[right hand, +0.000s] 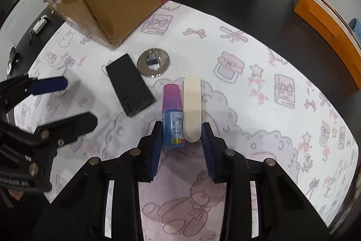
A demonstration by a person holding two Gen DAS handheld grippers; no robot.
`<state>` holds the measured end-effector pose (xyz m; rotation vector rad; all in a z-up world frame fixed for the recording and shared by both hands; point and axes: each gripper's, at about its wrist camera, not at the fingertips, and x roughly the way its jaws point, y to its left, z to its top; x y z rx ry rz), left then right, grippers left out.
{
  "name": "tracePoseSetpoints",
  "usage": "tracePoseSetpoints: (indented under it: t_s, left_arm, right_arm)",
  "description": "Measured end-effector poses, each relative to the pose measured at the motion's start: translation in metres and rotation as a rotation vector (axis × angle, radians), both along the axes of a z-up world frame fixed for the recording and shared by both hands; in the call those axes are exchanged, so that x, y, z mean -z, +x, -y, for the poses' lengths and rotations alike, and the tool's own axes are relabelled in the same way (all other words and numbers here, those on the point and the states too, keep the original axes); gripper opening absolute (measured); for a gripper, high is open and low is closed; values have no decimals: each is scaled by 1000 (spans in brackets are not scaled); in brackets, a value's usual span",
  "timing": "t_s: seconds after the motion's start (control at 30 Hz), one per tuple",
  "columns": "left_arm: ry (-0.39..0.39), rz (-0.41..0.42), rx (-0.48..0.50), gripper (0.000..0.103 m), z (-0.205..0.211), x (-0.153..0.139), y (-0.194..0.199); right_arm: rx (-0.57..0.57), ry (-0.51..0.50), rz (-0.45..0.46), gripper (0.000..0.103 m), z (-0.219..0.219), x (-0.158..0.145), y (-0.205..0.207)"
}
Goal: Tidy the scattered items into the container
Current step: 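Grasp the black phone with left tool while right tool grasps the pink-capped blue bottle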
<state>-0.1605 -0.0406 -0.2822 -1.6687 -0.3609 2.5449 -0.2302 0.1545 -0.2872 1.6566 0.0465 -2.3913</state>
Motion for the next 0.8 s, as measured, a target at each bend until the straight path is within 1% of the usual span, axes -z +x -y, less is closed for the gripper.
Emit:
tracePoseSetpoints:
  t_s: [0.13,0.4,0.5,0.63,0.73,0.77,0.8]
  left_arm:
    - [-6,-10,26,83,-10,1,-5]
    - [-82,-34,56,83,-30,10,-22]
    - [-127,-42,73,83,-38,14,-29]
    - [-188,-50,92,83,-47,17,-37]
    - [-222,-57,116,83,-54,19,-40]
    - [-227,-63,120,81,-56,18,-40]
    - [-230,-69,124,75,-57,18,-40]
  right_arm:
    - [28,-12,6,35,-11,1,15]
    - [95,-47,23,35,-37,2,38]
    - [120,-60,29,35,-47,2,47]
    - [147,-100,23,35,-56,-2,44]
    - [151,-112,23,35,-57,-3,46]
    - [151,-113,22,35,-57,-4,47]
    - [153,-116,21,35,-58,-5,49]
